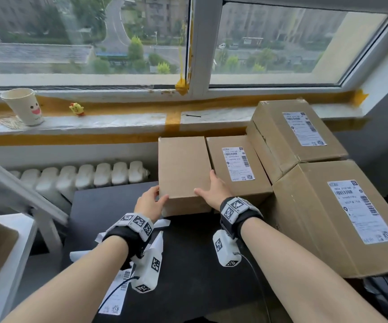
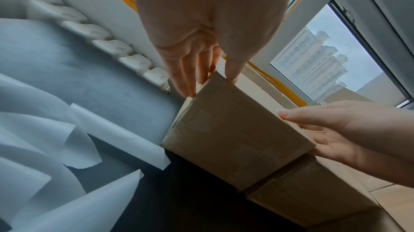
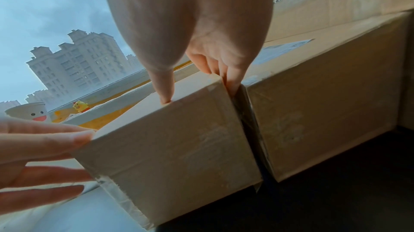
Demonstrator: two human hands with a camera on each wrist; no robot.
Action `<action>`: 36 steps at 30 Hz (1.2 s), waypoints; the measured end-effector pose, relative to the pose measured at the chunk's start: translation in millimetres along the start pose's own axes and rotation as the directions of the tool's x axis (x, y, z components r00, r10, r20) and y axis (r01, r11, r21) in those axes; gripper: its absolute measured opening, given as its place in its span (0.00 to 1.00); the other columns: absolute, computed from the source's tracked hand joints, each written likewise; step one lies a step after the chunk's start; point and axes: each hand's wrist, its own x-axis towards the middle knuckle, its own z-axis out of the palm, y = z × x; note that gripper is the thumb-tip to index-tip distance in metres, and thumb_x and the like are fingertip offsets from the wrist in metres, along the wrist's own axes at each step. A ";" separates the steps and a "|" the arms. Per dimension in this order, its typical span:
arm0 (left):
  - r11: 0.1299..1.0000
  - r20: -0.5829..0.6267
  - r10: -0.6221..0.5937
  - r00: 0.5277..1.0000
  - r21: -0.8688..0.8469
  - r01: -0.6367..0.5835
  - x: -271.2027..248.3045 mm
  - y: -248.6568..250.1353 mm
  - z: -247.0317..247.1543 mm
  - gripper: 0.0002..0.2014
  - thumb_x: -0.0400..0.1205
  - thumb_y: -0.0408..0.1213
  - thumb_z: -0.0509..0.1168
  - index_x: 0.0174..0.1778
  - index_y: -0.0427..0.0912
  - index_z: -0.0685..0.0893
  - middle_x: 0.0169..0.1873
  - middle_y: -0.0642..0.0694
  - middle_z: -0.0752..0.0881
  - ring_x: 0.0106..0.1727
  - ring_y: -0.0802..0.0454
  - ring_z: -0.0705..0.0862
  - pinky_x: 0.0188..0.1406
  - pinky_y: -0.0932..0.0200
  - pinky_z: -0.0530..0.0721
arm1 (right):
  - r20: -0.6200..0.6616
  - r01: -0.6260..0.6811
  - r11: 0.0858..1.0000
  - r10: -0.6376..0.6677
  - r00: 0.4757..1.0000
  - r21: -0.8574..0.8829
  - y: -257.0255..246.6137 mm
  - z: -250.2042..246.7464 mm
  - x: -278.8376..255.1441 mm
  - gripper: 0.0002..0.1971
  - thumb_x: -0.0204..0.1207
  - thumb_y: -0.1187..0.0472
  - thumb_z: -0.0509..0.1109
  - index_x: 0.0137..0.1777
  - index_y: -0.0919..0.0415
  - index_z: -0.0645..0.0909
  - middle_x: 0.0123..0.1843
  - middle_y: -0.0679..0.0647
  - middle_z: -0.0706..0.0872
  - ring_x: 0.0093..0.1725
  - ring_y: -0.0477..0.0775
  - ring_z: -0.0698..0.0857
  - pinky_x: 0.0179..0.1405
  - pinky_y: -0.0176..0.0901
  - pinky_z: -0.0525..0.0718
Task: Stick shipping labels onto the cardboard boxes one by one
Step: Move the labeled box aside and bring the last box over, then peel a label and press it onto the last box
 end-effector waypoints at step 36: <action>0.696 0.125 -0.022 0.992 0.714 -0.075 -149.8 -114.0 -85.9 0.13 0.81 0.32 0.54 0.58 0.42 0.80 0.59 0.43 0.82 0.62 0.42 0.81 0.56 0.46 0.81 | 0.237 0.452 0.664 -0.392 0.889 -0.596 -61.8 130.3 -155.9 0.16 0.84 0.55 0.55 0.62 0.62 0.79 0.64 0.60 0.81 0.64 0.63 0.80 0.58 0.50 0.77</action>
